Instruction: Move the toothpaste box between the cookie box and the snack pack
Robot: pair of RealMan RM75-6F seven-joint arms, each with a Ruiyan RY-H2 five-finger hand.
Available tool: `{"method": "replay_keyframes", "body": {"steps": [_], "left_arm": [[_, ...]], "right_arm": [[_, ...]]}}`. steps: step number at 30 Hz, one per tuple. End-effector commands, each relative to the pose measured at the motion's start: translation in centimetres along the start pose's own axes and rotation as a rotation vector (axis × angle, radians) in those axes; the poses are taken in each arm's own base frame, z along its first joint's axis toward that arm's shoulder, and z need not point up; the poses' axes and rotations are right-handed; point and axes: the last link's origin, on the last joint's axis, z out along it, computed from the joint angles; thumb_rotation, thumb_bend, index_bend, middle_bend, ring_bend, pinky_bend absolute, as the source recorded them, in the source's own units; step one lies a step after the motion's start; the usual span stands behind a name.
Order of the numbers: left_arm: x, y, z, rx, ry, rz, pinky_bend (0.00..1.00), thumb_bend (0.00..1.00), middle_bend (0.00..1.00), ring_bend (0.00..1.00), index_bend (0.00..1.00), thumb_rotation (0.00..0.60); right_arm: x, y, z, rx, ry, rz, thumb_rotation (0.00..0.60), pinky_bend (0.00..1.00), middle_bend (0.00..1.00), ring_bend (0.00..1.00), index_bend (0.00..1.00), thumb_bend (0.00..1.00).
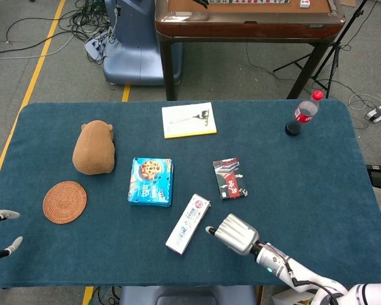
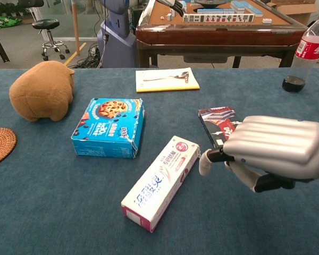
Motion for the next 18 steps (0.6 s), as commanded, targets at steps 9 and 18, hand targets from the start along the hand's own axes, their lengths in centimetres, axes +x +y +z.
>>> {"method": "replay_keyframes", "body": {"steps": [9, 18], "left_arm": [[0.2, -0.2, -0.1, 0.006, 0.007, -0.002, 0.46, 0.27, 0.34, 0.33, 0.35, 0.6], [0.5, -0.4, -0.2, 0.017, 0.016, -0.008, 0.46, 0.27, 0.34, 0.33, 0.35, 0.6]], "right_arm": [[-0.3, -3.7, 1.2, 0.15, 0.028, 0.015, 0.6, 0.97, 1.0, 1.0, 0.31, 1.0], [-0.7, -5.1, 2.5, 0.225, 0.066, -0.022, 0.6, 0.97, 1.0, 1.0, 0.31, 1.0]]}}
